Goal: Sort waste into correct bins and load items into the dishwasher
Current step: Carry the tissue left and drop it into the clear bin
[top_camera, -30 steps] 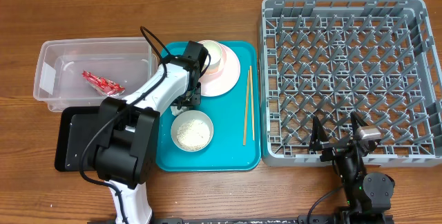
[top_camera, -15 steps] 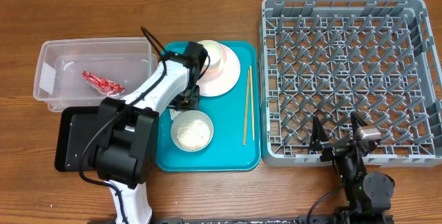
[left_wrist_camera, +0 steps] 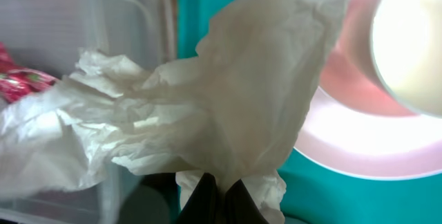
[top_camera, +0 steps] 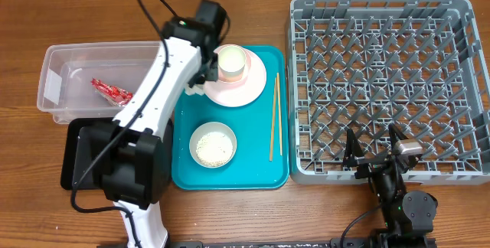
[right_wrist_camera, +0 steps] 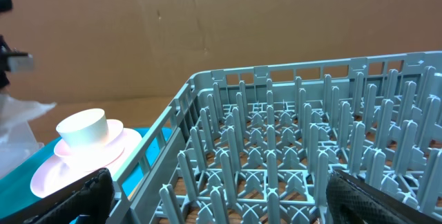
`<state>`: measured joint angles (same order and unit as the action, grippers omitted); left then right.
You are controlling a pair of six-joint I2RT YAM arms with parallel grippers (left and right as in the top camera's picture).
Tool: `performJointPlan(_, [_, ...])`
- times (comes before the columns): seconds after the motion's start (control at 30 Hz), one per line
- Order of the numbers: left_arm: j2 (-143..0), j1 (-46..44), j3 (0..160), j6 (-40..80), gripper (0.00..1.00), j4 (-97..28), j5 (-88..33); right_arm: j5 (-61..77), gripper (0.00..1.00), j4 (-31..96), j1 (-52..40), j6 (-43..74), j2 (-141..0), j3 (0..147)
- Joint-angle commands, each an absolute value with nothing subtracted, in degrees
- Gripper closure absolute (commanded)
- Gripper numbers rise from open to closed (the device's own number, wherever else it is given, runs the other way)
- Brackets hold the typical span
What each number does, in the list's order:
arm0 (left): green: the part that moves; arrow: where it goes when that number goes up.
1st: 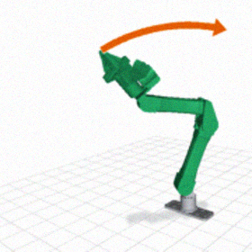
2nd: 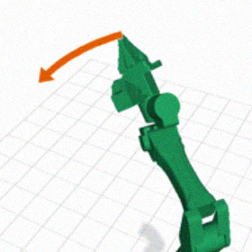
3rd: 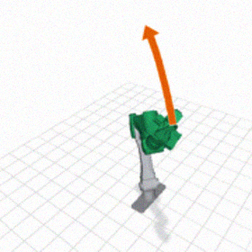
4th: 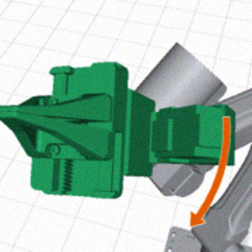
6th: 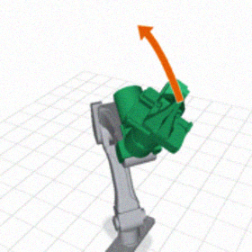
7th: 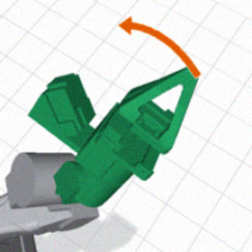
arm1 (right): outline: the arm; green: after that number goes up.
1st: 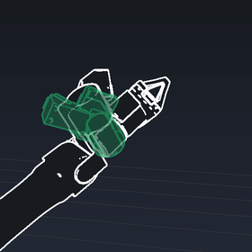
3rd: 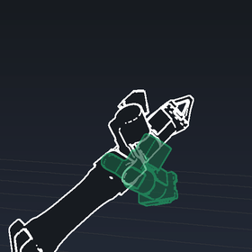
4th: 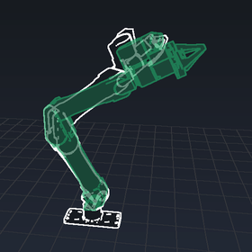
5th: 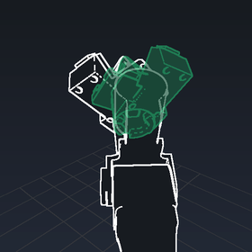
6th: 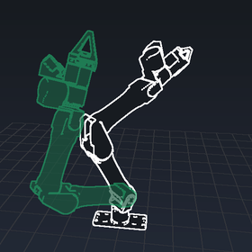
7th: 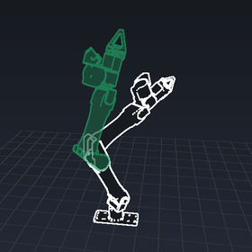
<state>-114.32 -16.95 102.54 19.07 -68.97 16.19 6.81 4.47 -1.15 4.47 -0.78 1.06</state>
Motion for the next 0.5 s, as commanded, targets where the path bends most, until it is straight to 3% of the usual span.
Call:
performJointPlan(0.0, [-112.4, -13.5, 104.9, 20.2, 0.96, -69.5, 18.0, 6.5, 0.0, 4.1, -1.0, 4.7, -0.2, 0.4])
performJointPlan(0.47, [-112.4, 3.5, 104.7, 24.9, 0.96, -69.3, 7.4, 6.5, 0.0, 4.1, -1.0, 4.7, -0.2, 0.4])
